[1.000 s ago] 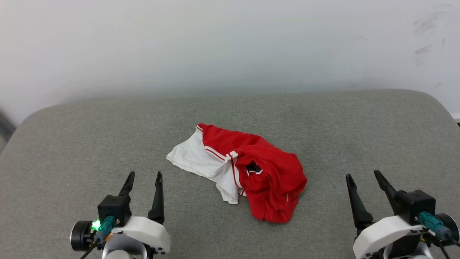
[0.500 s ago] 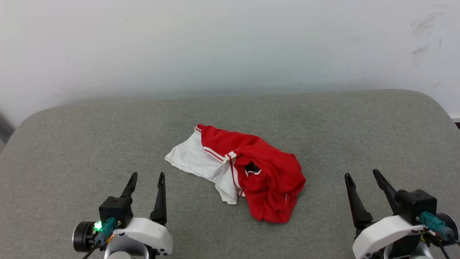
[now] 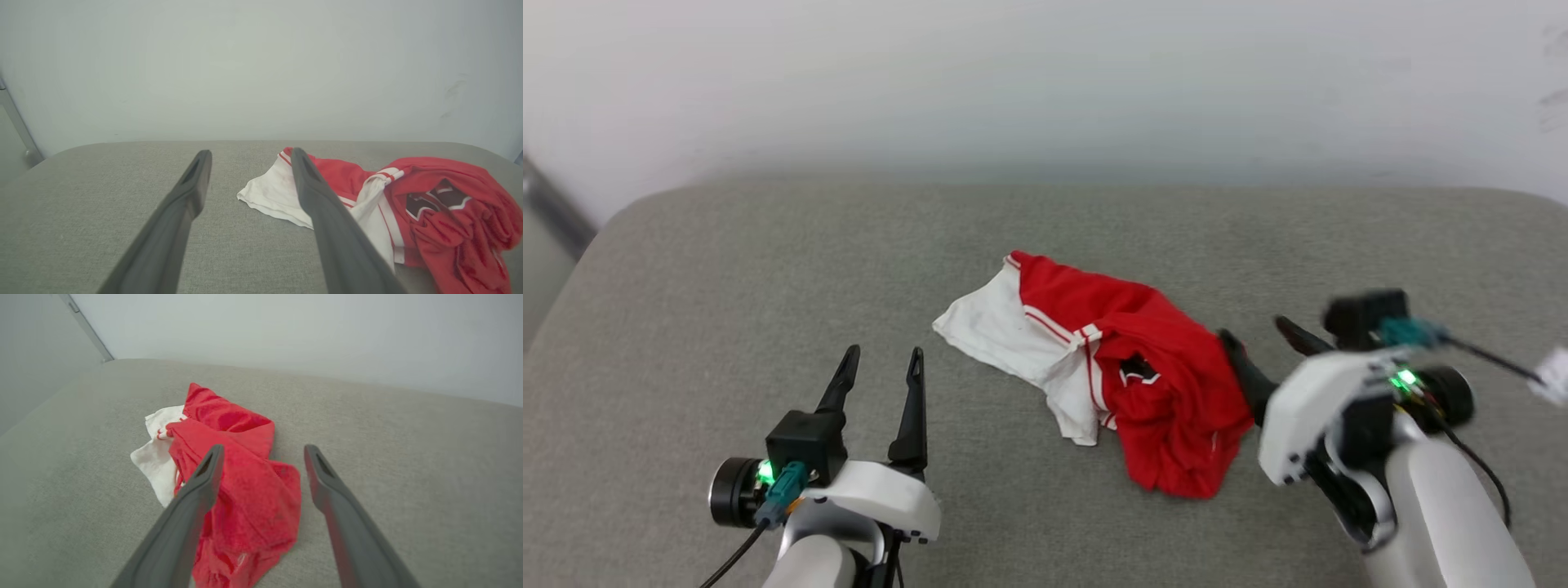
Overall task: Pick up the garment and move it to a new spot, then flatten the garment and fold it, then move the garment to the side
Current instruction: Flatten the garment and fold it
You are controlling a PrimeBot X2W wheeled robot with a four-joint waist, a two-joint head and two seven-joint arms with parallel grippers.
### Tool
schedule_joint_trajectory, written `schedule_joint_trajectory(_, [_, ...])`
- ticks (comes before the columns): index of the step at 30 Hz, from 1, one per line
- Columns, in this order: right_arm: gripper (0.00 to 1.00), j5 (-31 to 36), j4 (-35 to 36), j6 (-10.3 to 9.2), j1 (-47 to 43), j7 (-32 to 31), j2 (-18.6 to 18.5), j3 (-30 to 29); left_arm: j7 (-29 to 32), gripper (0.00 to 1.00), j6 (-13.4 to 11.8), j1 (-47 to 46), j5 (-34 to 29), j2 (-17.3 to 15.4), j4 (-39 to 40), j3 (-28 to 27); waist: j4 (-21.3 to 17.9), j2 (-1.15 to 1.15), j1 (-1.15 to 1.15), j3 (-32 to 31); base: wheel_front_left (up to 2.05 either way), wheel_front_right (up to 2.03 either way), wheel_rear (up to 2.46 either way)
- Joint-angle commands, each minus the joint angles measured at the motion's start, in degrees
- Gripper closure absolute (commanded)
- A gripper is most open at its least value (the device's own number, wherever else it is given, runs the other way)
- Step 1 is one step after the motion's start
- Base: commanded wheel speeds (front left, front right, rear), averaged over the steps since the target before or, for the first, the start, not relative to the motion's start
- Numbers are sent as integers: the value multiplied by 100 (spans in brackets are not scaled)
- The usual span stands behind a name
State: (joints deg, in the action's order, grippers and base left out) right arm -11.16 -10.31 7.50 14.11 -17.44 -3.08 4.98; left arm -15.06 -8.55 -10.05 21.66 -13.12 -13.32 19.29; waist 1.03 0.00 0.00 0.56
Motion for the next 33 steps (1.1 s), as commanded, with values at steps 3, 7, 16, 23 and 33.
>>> schedule_joint_trajectory(3, [0, -285, -251, -3, 766, -1035, -247, 662, -10, 0, 61, -185, -72, 73, 11, 60, 350, 0, 0, 322, 0, 0, 0])
schedule_joint_trajectory(7, [0, -655, -420, -2, 1367, -1962, -492, 1305, -12, 0, 151, -353, -136, 175, -27, 157, 629, 0, 0, 549, 0, 0, 0])
schedule_joint_trajectory(16, [0, -841, -894, -3, 2207, -2767, -1106, 2295, -14, 0, 345, -686, -279, 454, -132, 211, 1093, 0, 0, 913, 0, 0, 0])
schedule_joint_trajectory(23, [100, -1066, -1004, -3, 2393, -2476, -1219, 2418, -15, 0, 410, -585, -346, 563, -232, 65, 1075, 0, 0, 851, 0, 0, 0])
schedule_joint_trajectory(33, [100, -1062, -324, -3, 1264, -1364, -697, 348, -15, 0, 428, -203, -428, 512, -295, -163, 551, 0, 0, 379, 0, 0, 0])
